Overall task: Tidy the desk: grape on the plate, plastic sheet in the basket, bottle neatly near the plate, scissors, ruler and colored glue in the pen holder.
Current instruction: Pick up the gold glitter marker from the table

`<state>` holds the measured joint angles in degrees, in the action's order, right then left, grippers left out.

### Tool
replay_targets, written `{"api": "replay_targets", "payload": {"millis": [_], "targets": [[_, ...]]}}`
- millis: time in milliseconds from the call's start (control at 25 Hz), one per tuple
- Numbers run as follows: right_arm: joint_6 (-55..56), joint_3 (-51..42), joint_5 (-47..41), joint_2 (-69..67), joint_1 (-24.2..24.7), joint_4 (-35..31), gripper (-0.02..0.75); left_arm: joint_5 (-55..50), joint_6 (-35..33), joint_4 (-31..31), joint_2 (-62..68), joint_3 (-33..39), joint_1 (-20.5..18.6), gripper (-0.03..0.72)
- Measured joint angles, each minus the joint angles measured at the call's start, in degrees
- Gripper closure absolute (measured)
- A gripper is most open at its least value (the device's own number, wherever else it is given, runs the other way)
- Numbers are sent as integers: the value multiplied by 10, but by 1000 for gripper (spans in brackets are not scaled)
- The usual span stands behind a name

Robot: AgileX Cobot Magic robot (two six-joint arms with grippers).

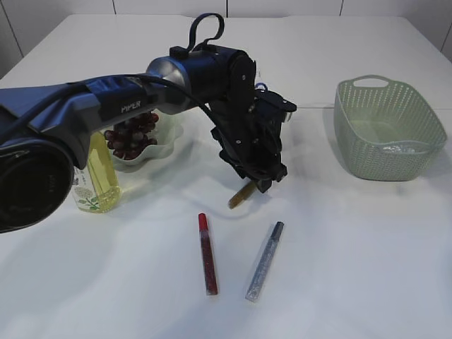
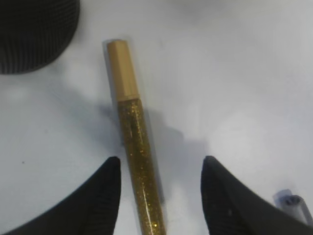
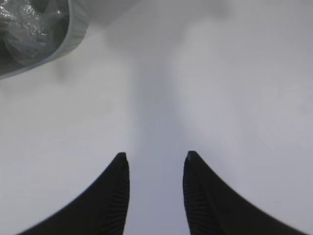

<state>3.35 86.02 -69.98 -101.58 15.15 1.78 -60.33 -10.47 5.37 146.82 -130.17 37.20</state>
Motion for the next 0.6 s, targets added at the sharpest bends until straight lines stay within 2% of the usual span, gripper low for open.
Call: {"api": "replay_targets", "payload": {"millis": [600], "targets": [[0, 0, 0, 0, 0, 0, 437, -21, -1, 0, 13, 0, -1, 314]]}}
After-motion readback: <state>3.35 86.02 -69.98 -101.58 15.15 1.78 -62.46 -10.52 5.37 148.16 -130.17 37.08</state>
